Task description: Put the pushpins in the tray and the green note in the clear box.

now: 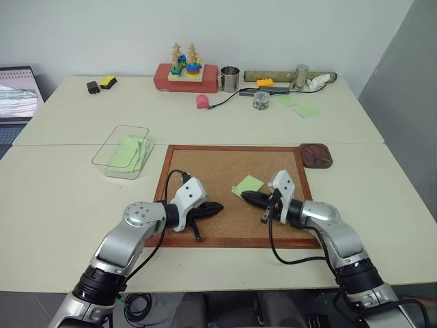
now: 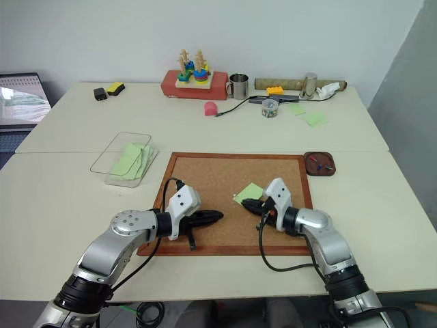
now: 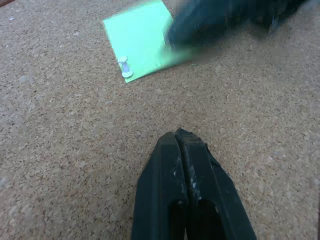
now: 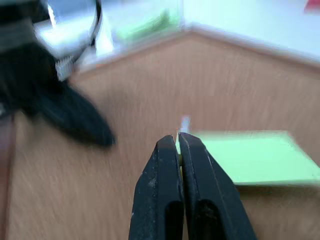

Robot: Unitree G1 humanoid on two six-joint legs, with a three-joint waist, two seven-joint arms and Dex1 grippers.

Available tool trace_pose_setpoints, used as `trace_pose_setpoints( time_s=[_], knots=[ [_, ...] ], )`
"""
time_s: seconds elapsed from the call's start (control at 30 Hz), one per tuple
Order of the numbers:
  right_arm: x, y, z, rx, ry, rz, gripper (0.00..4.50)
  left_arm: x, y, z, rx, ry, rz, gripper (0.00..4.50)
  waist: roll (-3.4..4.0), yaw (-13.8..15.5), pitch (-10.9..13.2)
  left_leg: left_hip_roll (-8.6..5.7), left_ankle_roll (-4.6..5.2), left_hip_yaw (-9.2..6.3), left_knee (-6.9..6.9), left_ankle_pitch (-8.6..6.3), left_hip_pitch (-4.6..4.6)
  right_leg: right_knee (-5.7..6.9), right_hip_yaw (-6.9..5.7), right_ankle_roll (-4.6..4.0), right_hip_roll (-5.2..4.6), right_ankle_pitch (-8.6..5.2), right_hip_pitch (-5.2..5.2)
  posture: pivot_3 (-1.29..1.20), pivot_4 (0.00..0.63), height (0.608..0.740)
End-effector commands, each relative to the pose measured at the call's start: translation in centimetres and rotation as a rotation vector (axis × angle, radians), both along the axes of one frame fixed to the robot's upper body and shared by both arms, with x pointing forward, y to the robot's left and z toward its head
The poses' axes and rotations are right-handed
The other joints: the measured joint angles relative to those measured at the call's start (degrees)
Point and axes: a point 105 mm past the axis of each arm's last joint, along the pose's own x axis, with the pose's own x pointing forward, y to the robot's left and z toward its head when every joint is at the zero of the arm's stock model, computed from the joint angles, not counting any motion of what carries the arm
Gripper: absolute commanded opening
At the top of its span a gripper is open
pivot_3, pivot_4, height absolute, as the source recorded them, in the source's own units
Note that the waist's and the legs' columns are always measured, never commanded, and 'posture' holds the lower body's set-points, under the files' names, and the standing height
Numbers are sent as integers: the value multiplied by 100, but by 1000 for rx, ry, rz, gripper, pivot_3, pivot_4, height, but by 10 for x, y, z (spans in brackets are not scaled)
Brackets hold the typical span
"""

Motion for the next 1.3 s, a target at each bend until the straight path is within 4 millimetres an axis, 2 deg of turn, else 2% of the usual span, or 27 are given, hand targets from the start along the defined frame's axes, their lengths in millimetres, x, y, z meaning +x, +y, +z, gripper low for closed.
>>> trace_pose_setpoints(
  time_s=[0.03, 0.2, 0.3, 0.37, 0.47, 0.53, 0.77, 1.3],
  knots=[
    [-3, -4, 46, 109, -72, 27, 16, -7, 8, -13, 32, 60, 6, 0, 0, -2, 0, 0, 0, -1, 0, 0, 0, 0, -1, 0, 0, 0, 0, 0, 150, 740],
    [20, -27, 60, 84, -101, -80, 16, -10, 8, -14, 30, 70, 1, 0, 0, -2, 0, 0, 0, 0, -1, 0, 0, -1, -1, 0, 0, 0, 1, 0, 150, 740],
    [65, -75, 50, -100, -148, -379, 16, -10, 6, -14, 24, 71, -2, 0, 0, -5, 0, -1, 0, 4, 0, 0, 1, -1, 1, 0, -1, 0, 1, 0, 150, 740],
    [80, -94, 48, -137, -154, -488, 16, -11, 6, -14, 22, 72, -3, 0, 0, -8, 0, -1, 0, 7, 1, 0, 1, -1, 2, -1, -1, 0, 1, 0, 150, 740],
    [109, -153, 47, -155, -114, -771, 16, -11, 7, -15, 27, 67, 1, 0, 1, -21, 0, -1, 0, 7, -6, 0, 1, -2, 3, -26, -1, 13, 0, 0, 150, 740],
    [115, -173, 39, -164, -72, -846, 16, -11, 8, -14, 29, 64, 4, 0, 0, -25, 0, -4, 0, 13, -4, 0, 1, -1, 8, -29, -5, 15, 0, 0, 150, 740],
    [118, -189, 15, -136, 22, -897, 16, -15, 11, -15, 32, 62, 14, 0, 1, -42, 0, -3, 1, 17, -7, 0, 4, -4, 12, -30, -4, 16, 1, 0, 150, 740],
    [117, -189, 28, -19, 26, -870, 3365, -11, 10, -13, 36, 52, 14, 0, 1, -41, 0, -3, 1, 19, -6, 0, 4, -1, 14, -30, -4, 16, 0, 0, 150, 740]
  ],
)
